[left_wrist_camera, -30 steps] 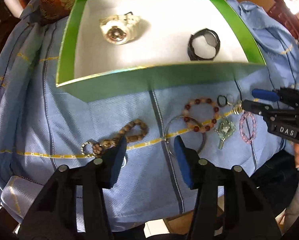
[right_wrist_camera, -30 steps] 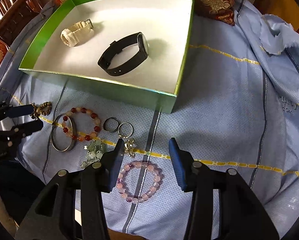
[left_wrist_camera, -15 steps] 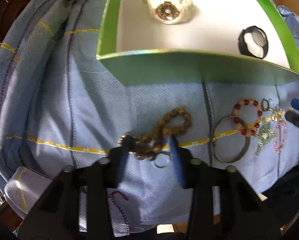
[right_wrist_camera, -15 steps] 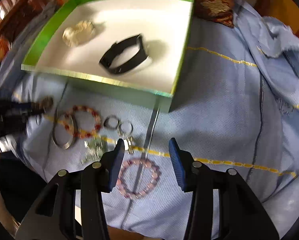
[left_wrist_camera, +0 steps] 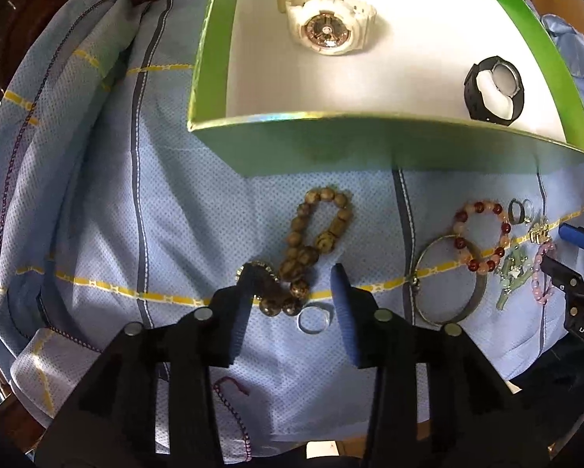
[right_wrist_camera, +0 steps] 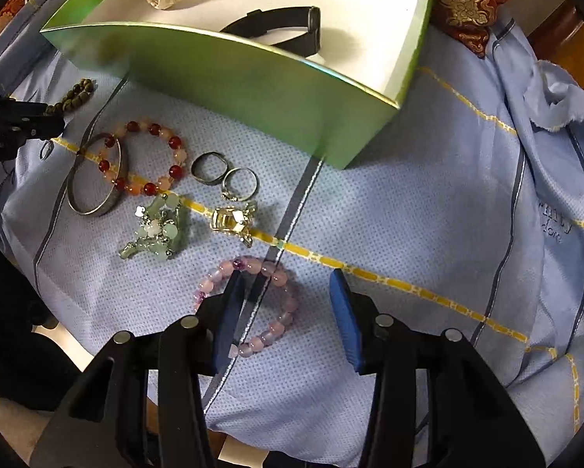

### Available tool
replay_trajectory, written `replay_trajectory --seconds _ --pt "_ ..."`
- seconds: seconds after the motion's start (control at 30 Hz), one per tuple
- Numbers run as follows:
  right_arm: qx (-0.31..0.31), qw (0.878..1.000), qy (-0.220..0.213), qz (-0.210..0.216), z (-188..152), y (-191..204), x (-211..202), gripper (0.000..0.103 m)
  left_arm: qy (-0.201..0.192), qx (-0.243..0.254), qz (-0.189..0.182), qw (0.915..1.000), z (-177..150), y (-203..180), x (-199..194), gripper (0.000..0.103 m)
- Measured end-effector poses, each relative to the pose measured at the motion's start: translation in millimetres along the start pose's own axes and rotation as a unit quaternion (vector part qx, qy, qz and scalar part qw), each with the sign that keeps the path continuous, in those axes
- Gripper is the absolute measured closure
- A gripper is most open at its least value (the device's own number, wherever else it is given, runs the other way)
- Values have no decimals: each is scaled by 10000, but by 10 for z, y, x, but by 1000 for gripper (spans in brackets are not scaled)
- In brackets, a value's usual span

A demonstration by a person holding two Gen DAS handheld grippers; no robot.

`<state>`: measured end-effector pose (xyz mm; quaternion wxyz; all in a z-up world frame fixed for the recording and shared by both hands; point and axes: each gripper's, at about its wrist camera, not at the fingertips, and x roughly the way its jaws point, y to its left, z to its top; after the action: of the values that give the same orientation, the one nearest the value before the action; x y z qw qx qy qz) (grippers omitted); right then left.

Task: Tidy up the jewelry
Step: 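Grasp the brown wooden bead bracelet with the left tool while the right tool grasps the pink bead bracelet, then carry both bracelets over the box, lower them in and open both tools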

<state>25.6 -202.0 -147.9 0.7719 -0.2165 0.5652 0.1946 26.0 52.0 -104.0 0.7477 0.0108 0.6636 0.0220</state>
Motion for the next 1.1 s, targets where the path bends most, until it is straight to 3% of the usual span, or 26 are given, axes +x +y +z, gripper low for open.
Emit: replay_trajectory --seconds 0.07,0.1,0.13,0.17,0.23,0.53,1.1 --pt "-30 10000 -27 54 -2 24 1 66 -25 11 59 10000 -9 -16 1 69" --pt "-48 9999 -47 85 2 85 -7 76 -43 15 89 9999 -14 -24 -3 78" --pt "-66 9999 -71 104 5 142 0 90 -65 17 82 9999 -9 -38 2 81" --pt "-114 9999 -100 79 5 183 -11 94 -77 17 77 9999 -18 -62 4 83" --pt "-180 9996 -174 113 -2 257 -27 95 -178 26 91 9998 -37 -80 -53 92" --pt "-226 9877 -1401 655 0 456 -678 95 -1584 299 -73 9869 -191 -208 -794 92" --pt "-144 9773 -1800 1106 3 379 -862 95 -2094 636 -218 9755 -306 -407 -1004 92"
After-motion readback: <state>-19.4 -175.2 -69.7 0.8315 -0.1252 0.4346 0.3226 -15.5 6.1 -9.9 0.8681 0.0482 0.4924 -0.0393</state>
